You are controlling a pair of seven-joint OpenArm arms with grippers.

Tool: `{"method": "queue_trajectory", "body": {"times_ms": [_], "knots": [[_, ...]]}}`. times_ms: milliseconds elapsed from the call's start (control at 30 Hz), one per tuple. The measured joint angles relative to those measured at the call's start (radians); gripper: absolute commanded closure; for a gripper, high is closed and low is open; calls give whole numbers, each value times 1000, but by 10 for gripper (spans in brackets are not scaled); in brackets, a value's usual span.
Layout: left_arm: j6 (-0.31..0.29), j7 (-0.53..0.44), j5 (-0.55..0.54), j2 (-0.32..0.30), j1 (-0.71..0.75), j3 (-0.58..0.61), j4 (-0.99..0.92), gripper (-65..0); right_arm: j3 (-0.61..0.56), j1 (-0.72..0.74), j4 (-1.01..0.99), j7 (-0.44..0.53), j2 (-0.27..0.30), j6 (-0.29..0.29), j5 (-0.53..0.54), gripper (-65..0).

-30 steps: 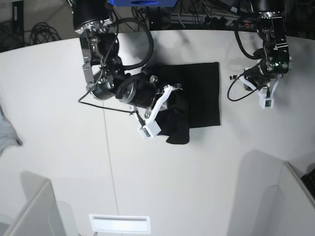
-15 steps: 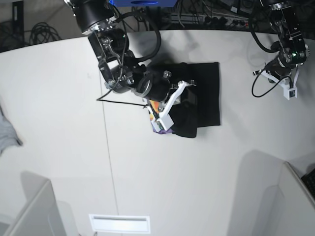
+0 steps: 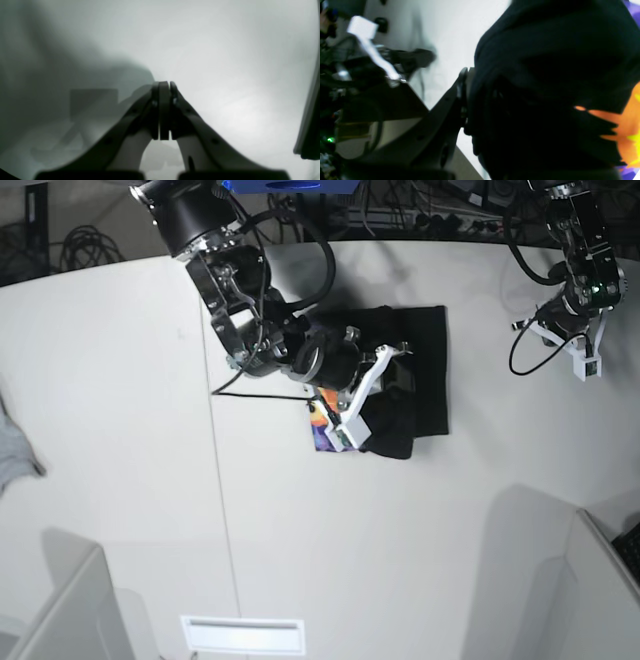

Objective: Fold the T-shirt properly
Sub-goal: 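Lift the end with the right gripper and fold it over onto the strip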

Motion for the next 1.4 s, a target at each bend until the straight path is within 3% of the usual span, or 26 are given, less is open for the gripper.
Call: {"method": "queue_trajectory", "body": {"times_ms": [200, 600, 633, 767, 833, 1333, 1400], "knots": [[0, 0, 0, 3, 0, 0, 0, 0, 0, 15, -2, 0, 6, -24, -5, 0], [0, 0, 0, -1, 0, -1, 0, 0, 7, 18, -97, 3, -40, -27, -5, 0], [0, 0, 0, -1, 0, -1, 0, 0, 7, 18, -99, 4, -41, -27, -5, -26], [0, 0, 0, -1, 0, -1, 0, 0, 7, 18, -100, 5, -41, -27, -5, -252], [0, 0, 0, -1, 0, -1, 0, 0, 7, 18, -100, 7, -41, -27, -5, -305], [0, 0, 0, 0, 0, -3, 5, 0, -1, 81, -222, 7, -76, -29, -1, -314], [0, 0, 0, -1, 0, -3, 5, 0, -63, 95, -216, 15, -71, -31, -6, -314]]}}
